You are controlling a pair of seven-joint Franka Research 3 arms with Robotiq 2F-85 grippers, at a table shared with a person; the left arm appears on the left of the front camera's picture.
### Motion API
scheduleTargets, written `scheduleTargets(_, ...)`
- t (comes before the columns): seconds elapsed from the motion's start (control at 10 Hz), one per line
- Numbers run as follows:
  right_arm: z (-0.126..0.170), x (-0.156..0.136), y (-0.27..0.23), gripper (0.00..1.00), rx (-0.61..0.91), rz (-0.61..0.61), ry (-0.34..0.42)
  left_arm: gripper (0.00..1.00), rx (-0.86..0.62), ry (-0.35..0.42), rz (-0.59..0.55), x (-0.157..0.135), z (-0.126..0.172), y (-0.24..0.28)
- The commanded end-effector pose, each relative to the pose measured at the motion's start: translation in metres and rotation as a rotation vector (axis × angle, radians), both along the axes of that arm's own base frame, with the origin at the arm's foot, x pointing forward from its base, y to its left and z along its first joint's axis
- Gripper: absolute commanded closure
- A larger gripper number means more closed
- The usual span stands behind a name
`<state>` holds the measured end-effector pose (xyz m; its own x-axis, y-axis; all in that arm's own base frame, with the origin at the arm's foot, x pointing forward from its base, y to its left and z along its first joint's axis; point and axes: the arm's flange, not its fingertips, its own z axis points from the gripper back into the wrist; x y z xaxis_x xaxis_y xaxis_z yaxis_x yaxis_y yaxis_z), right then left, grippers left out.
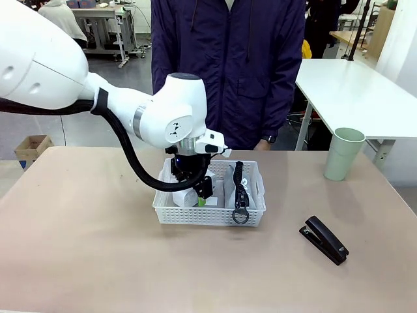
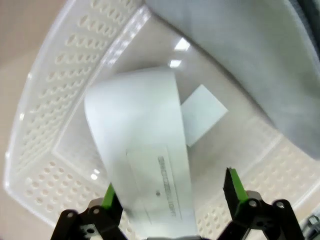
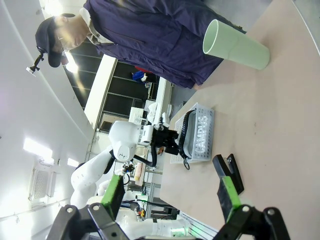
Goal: Efficiently arrange items inside the basket to fit them all.
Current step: Pick up the Digital clock and place it inside the Organizing basket.
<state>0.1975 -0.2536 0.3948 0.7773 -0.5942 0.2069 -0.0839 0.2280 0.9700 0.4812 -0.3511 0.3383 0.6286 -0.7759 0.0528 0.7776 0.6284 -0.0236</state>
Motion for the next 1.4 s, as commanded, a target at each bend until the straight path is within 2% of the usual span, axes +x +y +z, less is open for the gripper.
scheduleTargets(0.0,0.002,0.002,0.001,0.00,0.001,-0.010,-0.038,0.00,-0.170,-0.110,-0.051,-0.042,0.039,0.038)
scheduleTargets(0.1,0.002,0.002,0.001,0.00,0.001,-0.010,-0.038,0.00,-0.263,-0.181,0.013,-0.059,0.068,0.057)
scheduleTargets(0.3,0.002,0.002,0.001,0.00,0.001,-0.010,-0.038,0.00,-0.375,-0.245,0.084,-0.075,0.118,0.089)
scheduleTargets(0.4,0.002,0.002,0.001,0.00,0.001,-0.010,-0.038,0.00,-0.418,-0.244,0.110,-0.082,0.137,0.112)
scheduleTargets(0.6,0.002,0.002,0.001,0.00,0.001,-0.010,-0.038,0.00,-0.496,-0.089,0.229,-0.076,0.175,0.204)
scheduleTargets(0.8,0.002,0.002,0.001,0.00,0.001,-0.010,-0.038,0.00,-0.640,0.200,0.309,-0.062,0.196,0.325)
scheduleTargets(0.9,0.002,0.002,0.001,0.00,0.001,-0.010,-0.038,0.00,-0.822,0.300,0.296,-0.065,0.189,0.400)
scheduleTargets(1.0,0.002,0.002,0.001,0.00,0.001,-0.010,-0.038,0.00,-1.018,0.328,0.317,-0.071,0.166,0.461)
scheduleTargets(1.1,0.002,0.002,0.001,0.00,0.001,-0.010,-0.038,0.00,-1.186,0.305,0.327,-0.083,0.132,0.510)
scheduleTargets(1.3,0.002,0.002,0.001,0.00,0.001,-0.010,-0.038,0.00,-1.447,0.313,0.360,-0.103,0.063,0.577)
